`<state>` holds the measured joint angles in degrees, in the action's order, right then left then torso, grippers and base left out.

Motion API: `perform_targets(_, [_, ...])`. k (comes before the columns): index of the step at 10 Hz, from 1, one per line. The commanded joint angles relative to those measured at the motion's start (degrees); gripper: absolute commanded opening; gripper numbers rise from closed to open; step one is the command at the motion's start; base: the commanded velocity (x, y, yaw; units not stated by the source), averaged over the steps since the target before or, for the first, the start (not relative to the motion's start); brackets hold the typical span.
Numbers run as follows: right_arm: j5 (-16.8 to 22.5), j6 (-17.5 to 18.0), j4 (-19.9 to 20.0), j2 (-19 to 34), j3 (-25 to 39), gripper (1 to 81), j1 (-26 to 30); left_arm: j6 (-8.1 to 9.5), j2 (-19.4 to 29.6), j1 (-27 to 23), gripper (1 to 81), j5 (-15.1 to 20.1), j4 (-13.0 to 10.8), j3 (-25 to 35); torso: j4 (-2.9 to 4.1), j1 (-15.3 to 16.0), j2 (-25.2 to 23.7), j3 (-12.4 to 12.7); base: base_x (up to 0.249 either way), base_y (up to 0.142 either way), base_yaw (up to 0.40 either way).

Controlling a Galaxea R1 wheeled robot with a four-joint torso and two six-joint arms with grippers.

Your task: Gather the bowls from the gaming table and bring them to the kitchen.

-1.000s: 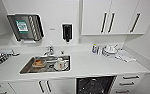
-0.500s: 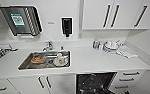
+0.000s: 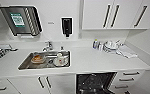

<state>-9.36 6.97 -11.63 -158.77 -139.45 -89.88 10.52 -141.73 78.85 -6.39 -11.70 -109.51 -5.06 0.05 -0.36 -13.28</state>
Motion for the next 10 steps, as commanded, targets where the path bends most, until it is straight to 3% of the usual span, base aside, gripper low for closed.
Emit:
perform_targets(1, [3.0,-0.5,-0.8,1.0,0.7,1.0,0.4,0.03,10.3,-12.5,1.0,7.5,1.1,15.5,0.00,0.0,0.0,-2.8,0.000,0.000,0.000])
perform_targets(3, [2.9,-0.5,-0.9,1.0,0.9,1.0,0.5,0.03,16.5,-18.1,1.0,10.2,1.3,23.7,0.00,0.0,0.0,-5.2,0.000,0.000,0.000])
perform_targets(5, [2.9,-0.5,-0.9,1.1,1.5,1.0,0.4,1.43,19.1,-24.6,1.0,15.2,1.3,27.9,0.00,0.0,0.0,-8.2,0.000,0.000,0.000])
perform_targets(7, [2.8,-0.5,-0.9,1.2,1.5,1.0,0.4,3.72,19.1,-31.8,1.0,20.5,1.2,29.2,0.00,0.0,0.0,-11.7,0.000,0.000,0.000])
perform_targets(8, [2.8,-0.5,-0.9,1.2,1.5,1.0,0.4,5.47,18.0,-35.8,1.0,25.1,1.2,29.8,0.00,0.0,0.1,-13.5,0.000,0.000,0.000])
perform_targets(10, [2.7,-0.5,-0.9,1.1,1.4,1.0,0.4,8.73,16.0,-44.2,1.0,31.0,0.9,31.9,0.00,0.1,0.1,-12.2,0.000,0.000,0.000])
